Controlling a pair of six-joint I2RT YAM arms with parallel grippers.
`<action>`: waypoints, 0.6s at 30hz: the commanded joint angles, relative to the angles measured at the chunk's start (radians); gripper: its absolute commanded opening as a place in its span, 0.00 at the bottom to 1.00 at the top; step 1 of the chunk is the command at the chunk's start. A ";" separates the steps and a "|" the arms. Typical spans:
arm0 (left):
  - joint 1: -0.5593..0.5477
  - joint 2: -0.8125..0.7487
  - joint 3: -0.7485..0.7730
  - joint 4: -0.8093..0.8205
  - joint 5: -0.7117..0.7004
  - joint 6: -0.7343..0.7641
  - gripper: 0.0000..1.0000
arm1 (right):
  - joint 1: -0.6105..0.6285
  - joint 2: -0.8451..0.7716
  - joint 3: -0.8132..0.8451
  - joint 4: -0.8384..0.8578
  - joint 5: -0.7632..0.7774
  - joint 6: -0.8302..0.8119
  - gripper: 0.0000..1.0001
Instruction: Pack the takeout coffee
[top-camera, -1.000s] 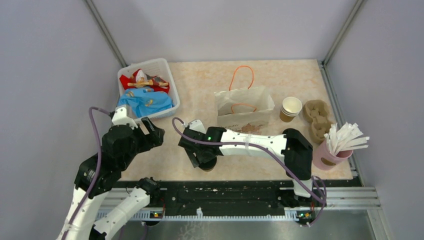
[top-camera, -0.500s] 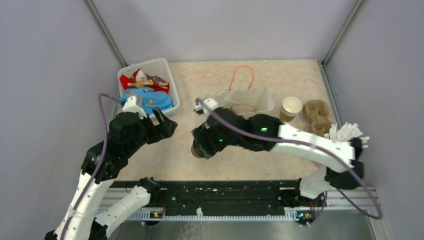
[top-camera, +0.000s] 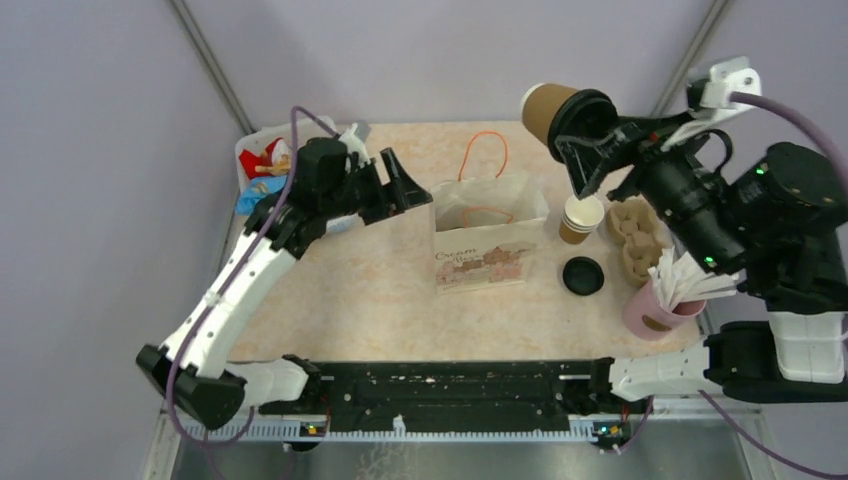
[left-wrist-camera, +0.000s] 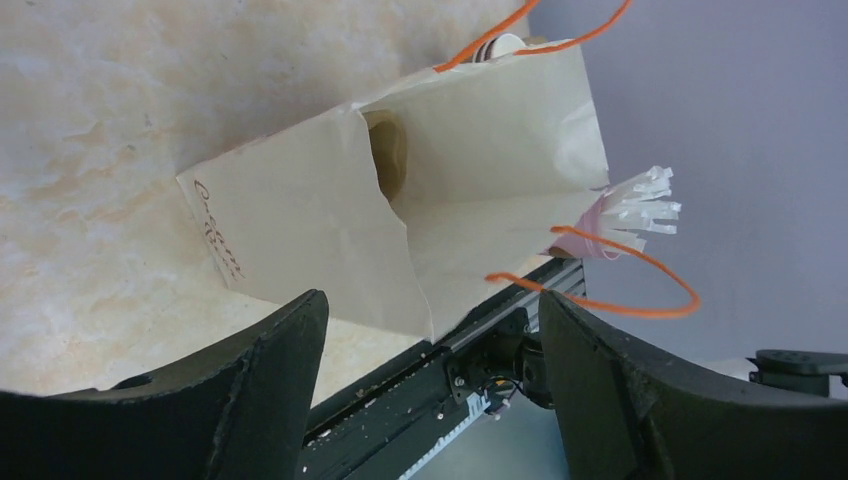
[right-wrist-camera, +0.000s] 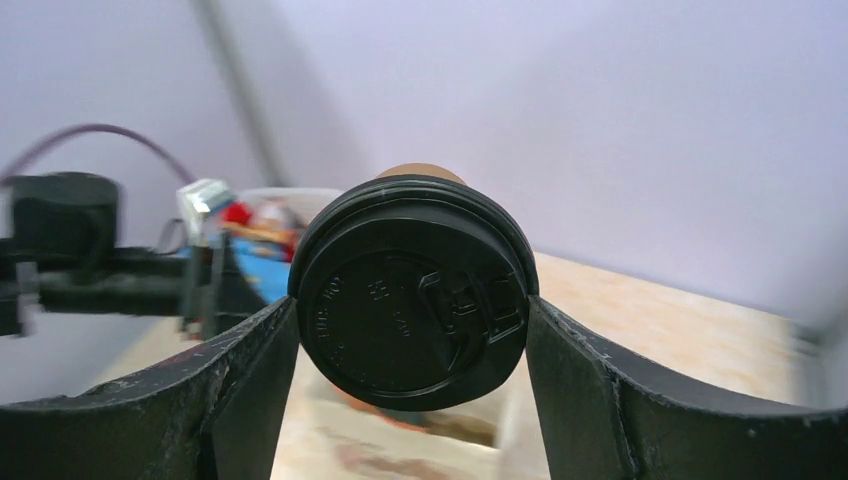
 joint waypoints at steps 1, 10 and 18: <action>0.001 0.127 0.126 0.003 0.080 0.058 0.82 | -0.098 0.121 -0.023 -0.013 0.244 -0.224 0.75; -0.029 0.240 0.210 -0.090 -0.021 0.121 0.76 | -0.324 0.219 0.037 -0.146 -0.177 -0.105 0.75; -0.047 0.238 0.142 -0.050 0.016 0.096 0.70 | -0.436 0.181 -0.037 -0.120 -0.435 -0.004 0.74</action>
